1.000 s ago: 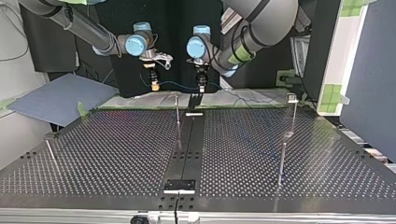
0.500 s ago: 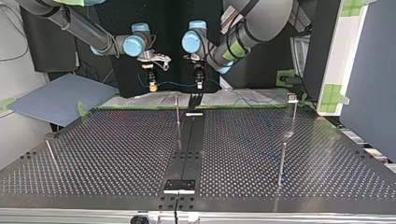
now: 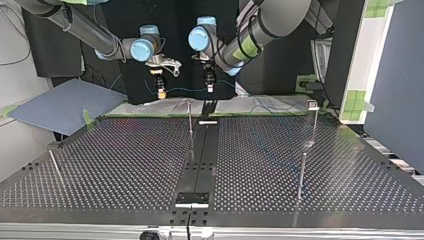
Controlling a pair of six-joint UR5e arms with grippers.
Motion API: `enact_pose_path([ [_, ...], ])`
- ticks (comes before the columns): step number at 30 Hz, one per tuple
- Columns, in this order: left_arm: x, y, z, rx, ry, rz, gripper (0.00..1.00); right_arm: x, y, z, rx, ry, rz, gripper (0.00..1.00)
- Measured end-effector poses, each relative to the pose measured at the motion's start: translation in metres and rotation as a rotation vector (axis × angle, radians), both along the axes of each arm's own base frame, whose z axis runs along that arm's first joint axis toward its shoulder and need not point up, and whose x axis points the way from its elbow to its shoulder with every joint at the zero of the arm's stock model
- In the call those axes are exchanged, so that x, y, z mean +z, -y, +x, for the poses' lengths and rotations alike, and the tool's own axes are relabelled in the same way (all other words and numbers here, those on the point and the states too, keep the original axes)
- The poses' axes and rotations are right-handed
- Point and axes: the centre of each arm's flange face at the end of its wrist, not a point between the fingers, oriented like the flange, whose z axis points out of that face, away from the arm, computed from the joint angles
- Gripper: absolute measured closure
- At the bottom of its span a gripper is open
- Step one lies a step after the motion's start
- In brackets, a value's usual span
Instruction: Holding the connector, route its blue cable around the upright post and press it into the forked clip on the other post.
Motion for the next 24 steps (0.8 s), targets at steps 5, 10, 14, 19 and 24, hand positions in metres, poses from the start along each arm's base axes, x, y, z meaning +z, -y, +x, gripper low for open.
enact_pose_path([
  [5, 0.001, 0.005, -0.006, -0.007, 0.001, 0.001, 0.96, 0.003, 0.000, -0.001, -0.001, -0.015, -0.001, 1.00],
  [10, 0.002, 0.007, -0.009, -0.005, 0.004, 0.000, 0.96, 0.011, 0.002, -0.002, -0.010, -0.014, -0.013, 1.00],
  [14, 0.002, 0.008, -0.008, -0.007, 0.009, -0.006, 0.96, 0.015, 0.007, -0.006, -0.020, 0.002, -0.023, 1.00],
  [19, 0.005, 0.013, -0.004, -0.021, 0.022, -0.022, 0.96, 0.016, 0.013, -0.010, -0.027, 0.029, -0.035, 1.00],
  [24, 0.008, 0.018, 0.003, -0.048, 0.024, -0.035, 0.96, 0.016, 0.022, -0.015, -0.028, 0.057, -0.055, 1.00],
])
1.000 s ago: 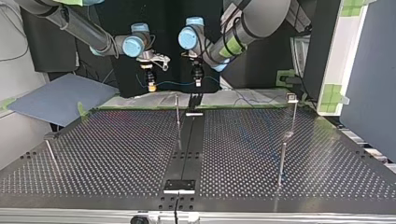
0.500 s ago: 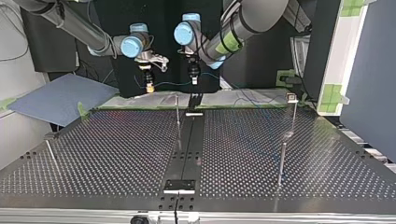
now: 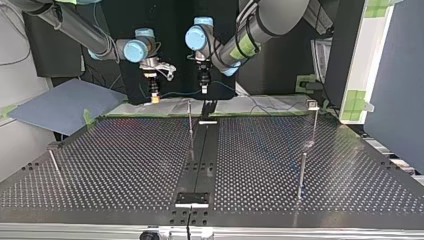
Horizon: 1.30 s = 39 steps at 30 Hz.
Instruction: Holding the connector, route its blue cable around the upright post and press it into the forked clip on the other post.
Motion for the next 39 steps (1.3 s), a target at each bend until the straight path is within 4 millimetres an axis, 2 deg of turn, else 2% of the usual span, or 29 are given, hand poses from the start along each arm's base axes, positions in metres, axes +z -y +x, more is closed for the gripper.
enact_pose_path([
  [14, -0.007, -0.007, 0.013, -0.009, -0.016, -0.040, 0.96, -0.010, 0.019, -0.020, -0.023, 0.023, -0.022, 1.00],
  [22, -0.026, -0.012, 0.023, 0.011, -0.037, -0.037, 0.96, -0.010, 0.025, -0.028, -0.020, 0.030, -0.031, 1.00],
  [30, -0.024, -0.014, 0.038, 0.023, -0.025, -0.055, 0.96, -0.010, 0.028, -0.032, -0.022, 0.031, -0.030, 1.00],
  [39, -0.024, -0.020, 0.045, 0.035, -0.026, -0.048, 0.96, -0.013, 0.031, -0.039, -0.032, 0.029, -0.022, 1.00],
])
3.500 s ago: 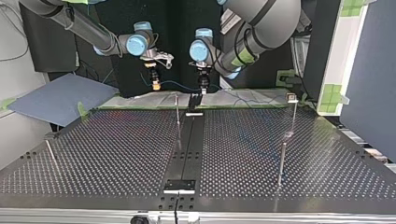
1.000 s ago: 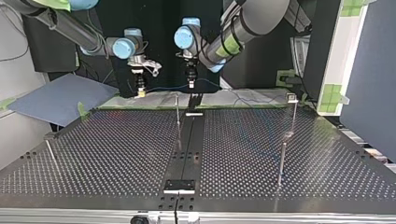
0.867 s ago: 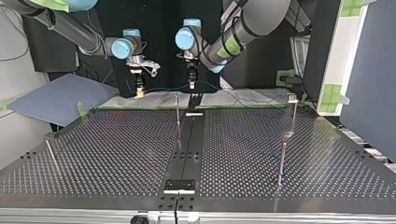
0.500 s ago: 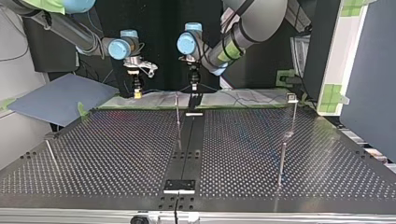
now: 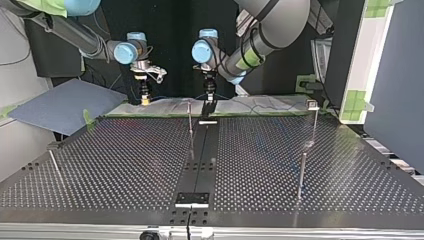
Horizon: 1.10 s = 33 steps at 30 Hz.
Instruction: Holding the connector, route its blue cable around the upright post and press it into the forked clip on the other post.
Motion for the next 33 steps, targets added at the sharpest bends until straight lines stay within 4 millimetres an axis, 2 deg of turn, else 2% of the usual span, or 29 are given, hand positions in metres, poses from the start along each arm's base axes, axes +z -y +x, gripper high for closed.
enact_pose_path([
  [13, -0.007, -0.010, -0.009, 0.035, -0.016, 0.038, 0.94, -0.004, -0.003, -0.005, -0.006, -0.014, 0.040, 1.00],
  [28, -0.009, -0.010, -0.011, 0.010, -0.025, 0.056, 0.94, -0.007, -0.003, -0.009, -0.016, -0.022, 0.056, 1.00],
  [33, -0.009, -0.012, -0.009, 0.002, -0.033, 0.060, 0.94, -0.017, -0.005, -0.016, -0.041, -0.040, 0.084, 1.00],
])
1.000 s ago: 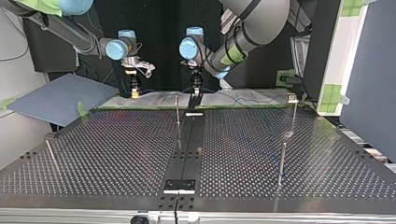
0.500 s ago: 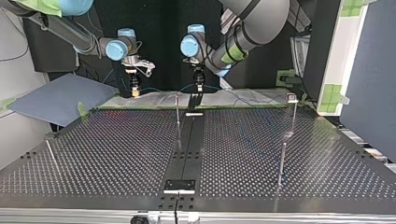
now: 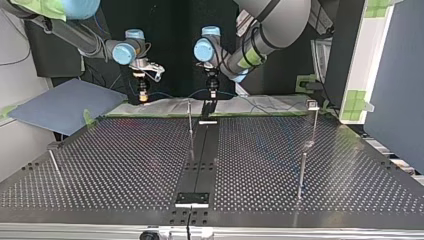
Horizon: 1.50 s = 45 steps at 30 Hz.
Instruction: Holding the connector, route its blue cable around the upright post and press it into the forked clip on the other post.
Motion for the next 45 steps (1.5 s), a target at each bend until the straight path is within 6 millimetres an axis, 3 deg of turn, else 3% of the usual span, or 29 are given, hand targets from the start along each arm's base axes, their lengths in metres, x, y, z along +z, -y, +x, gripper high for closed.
enact_pose_path([
  [6, 0.000, 0.000, 0.003, -0.017, -0.003, -0.002, 0.94, -0.014, -0.001, -0.008, -0.017, -0.013, 0.021, 1.00],
  [20, 0.006, -0.005, 0.031, -0.052, -0.002, -0.015, 0.94, -0.014, 0.010, -0.015, -0.036, -0.002, 0.013, 1.00],
  [30, -0.020, -0.011, 0.038, -0.053, -0.044, 0.008, 0.94, -0.016, 0.011, -0.019, -0.045, -0.003, 0.016, 1.00],
  [39, -0.013, -0.012, 0.054, -0.033, -0.045, 0.003, 0.94, -0.017, 0.012, -0.021, -0.049, -0.002, 0.015, 1.00],
  [45, -0.013, -0.015, 0.054, -0.017, -0.058, 0.016, 0.94, -0.016, 0.013, -0.021, -0.047, -0.002, 0.014, 1.00],
])
